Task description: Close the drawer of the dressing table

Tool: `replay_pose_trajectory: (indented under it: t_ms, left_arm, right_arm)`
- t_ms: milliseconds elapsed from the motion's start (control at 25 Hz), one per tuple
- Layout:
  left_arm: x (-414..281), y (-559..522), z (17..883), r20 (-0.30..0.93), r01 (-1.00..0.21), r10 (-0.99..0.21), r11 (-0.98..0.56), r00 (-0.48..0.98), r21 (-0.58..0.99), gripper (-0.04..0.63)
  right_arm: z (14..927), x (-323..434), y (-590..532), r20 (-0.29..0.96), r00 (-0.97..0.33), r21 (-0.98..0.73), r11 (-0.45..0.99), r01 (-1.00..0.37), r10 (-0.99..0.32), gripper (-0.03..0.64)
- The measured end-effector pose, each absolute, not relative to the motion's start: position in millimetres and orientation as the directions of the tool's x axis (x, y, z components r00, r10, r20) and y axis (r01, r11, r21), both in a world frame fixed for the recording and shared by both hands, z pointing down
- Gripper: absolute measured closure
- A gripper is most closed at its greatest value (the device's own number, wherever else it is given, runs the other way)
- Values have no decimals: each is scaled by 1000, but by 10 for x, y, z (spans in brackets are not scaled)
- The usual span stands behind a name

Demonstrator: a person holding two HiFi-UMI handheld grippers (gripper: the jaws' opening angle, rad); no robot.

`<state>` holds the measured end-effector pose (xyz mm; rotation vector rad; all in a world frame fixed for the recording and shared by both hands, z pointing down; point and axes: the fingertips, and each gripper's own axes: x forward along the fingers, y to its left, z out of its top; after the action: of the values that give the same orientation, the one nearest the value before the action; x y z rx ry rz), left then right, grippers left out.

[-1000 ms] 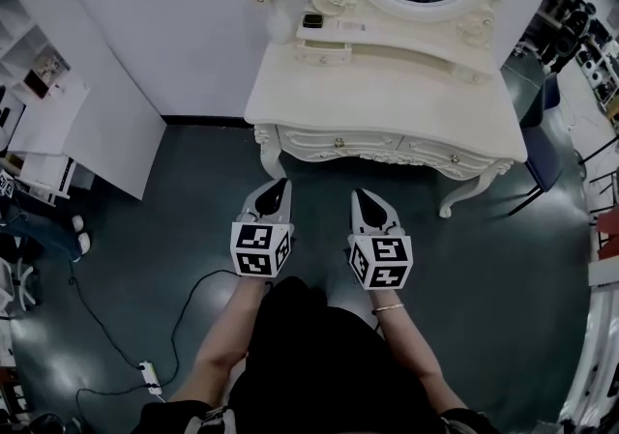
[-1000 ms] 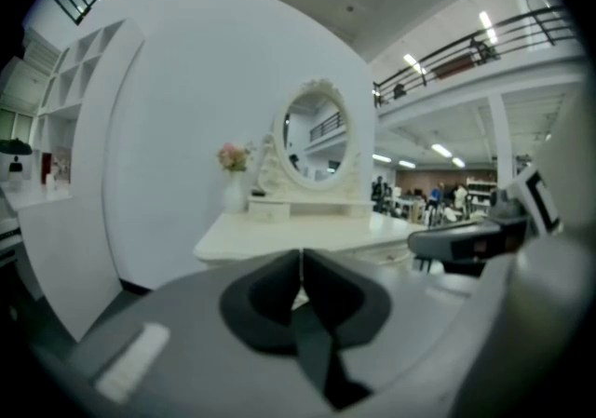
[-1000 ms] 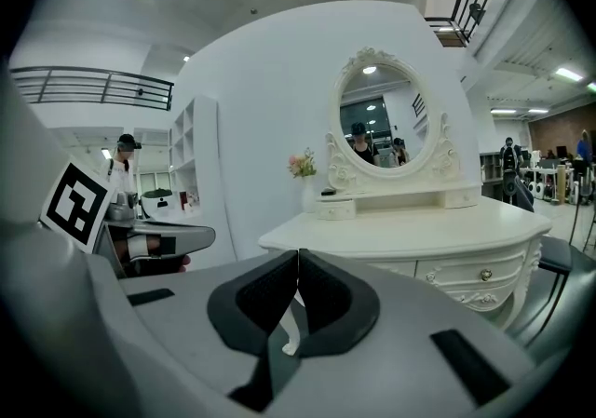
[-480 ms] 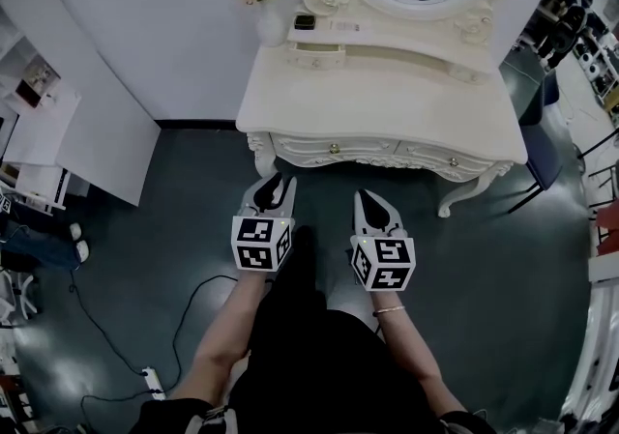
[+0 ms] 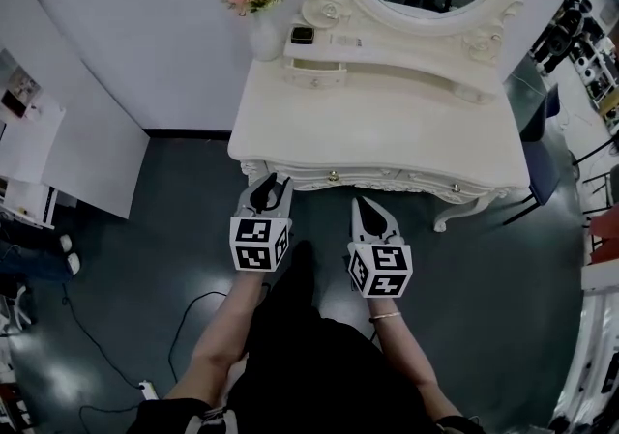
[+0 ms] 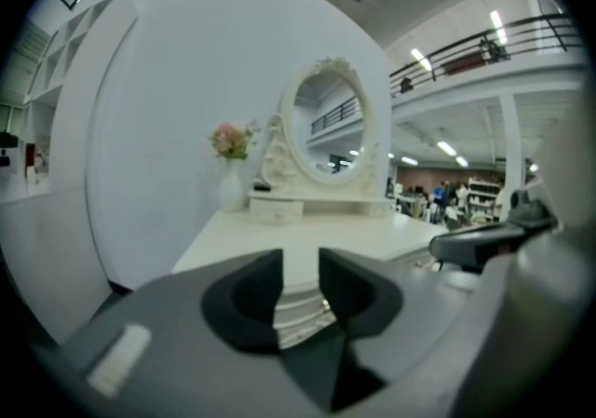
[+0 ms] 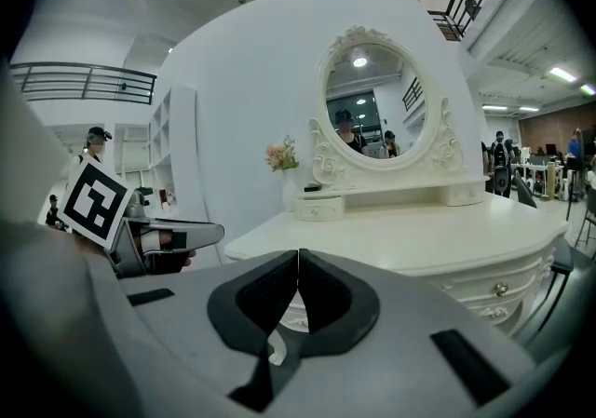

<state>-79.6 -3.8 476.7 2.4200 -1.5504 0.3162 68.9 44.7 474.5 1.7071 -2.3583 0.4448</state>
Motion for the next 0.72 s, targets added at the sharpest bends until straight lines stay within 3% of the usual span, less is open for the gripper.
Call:
replay_pose_trajectory:
  t_ms: [720]
  left_arm:
    - [-793, -1706, 4789, 341, -896, -832, -435, 438, 91, 462]
  right_arm:
    - [4698, 641, -1066, 347, -267, -117, 241, -964, -899, 612]
